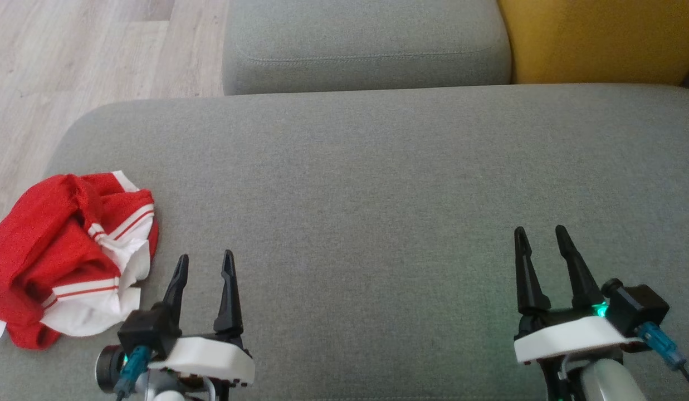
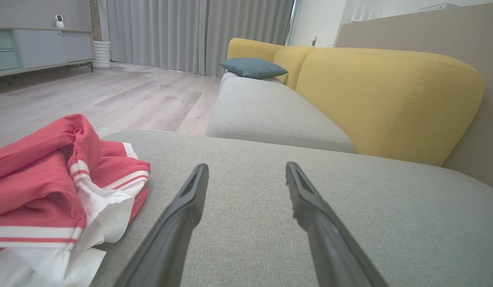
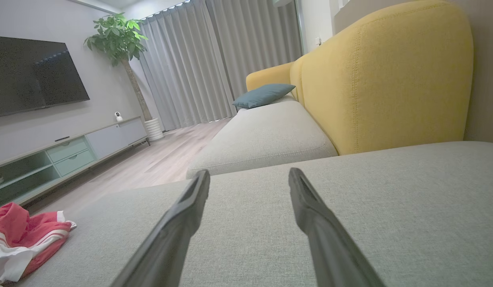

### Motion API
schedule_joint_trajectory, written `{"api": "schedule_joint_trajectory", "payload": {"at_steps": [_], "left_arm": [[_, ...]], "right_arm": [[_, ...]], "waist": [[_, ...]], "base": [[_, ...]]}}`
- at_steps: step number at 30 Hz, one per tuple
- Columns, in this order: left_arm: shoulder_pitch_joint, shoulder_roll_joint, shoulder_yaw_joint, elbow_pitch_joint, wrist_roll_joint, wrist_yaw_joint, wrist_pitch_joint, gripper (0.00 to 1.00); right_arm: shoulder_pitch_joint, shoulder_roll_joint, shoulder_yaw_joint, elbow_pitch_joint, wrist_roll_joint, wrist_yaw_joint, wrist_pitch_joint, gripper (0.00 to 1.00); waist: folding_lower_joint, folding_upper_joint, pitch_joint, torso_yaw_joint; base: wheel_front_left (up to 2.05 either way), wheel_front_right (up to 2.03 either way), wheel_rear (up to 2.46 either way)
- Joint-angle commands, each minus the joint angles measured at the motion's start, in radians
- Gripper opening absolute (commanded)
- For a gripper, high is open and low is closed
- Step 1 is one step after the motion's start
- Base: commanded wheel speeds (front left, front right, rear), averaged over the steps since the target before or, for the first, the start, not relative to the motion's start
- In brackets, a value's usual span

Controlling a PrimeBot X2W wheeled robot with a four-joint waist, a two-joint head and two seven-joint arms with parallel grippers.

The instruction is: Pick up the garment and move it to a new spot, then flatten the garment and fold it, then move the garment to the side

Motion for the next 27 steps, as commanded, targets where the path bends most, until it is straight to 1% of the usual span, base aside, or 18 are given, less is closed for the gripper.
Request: {"api": "schedule_joint_trajectory", "payload": {"at_steps": [1,5,9,16,17,22,27], "left_arm": [[-0.034,-0.002,0.035,-0.031,0.004,0.004,-0.008,1.00],[-0.036,-0.002,0.038,-0.035,0.003,0.006,-0.008,1.00],[-0.039,-0.002,0.045,-0.045,-0.002,0.015,-0.008,1.00],[-0.030,-0.002,0.071,-0.058,0.004,0.023,-0.008,1.00],[-0.030,-0.002,0.071,-0.058,0.004,0.023,-0.008,1.00],[-0.023,-0.002,0.100,-0.066,0.014,0.016,-0.008,1.00],[-0.014,-0.002,0.126,-0.069,0.023,0.007,-0.008,1.00]], "right_arm": [[-0.040,-0.008,0.026,-0.027,-0.002,0.004,-0.011,1.00],[-0.040,-0.008,0.032,-0.026,-0.002,0.004,-0.011,1.00],[-0.035,-0.008,0.044,-0.025,-0.006,0.004,-0.011,1.00],[-0.015,-0.008,0.057,-0.026,-0.004,0.004,-0.011,1.00],[-0.015,-0.008,0.057,-0.026,-0.004,0.004,-0.011,1.00],[0.003,-0.008,0.068,-0.028,0.002,0.004,-0.011,1.00],[0.018,-0.008,0.087,-0.033,0.009,0.004,-0.011,1.00]], "waist": [[0.0000,-0.0001,0.000,0.002],[0.0000,-0.0001,0.002,0.015],[0.0000,-0.0001,0.001,0.052],[0.0000,-0.0001,-0.010,0.169],[0.0000,-0.0001,-0.010,0.169],[0.0000,-0.0001,-0.018,0.257],[0.0000,-0.0001,-0.023,0.330]], "base": [[0.00,0.00,0.00],[0.00,0.00,0.00],[0.00,0.00,0.00],[0.00,0.00,0.00],[0.00,0.00,0.00],[0.00,0.00,0.00],[0.00,0.00,0.00]]}}
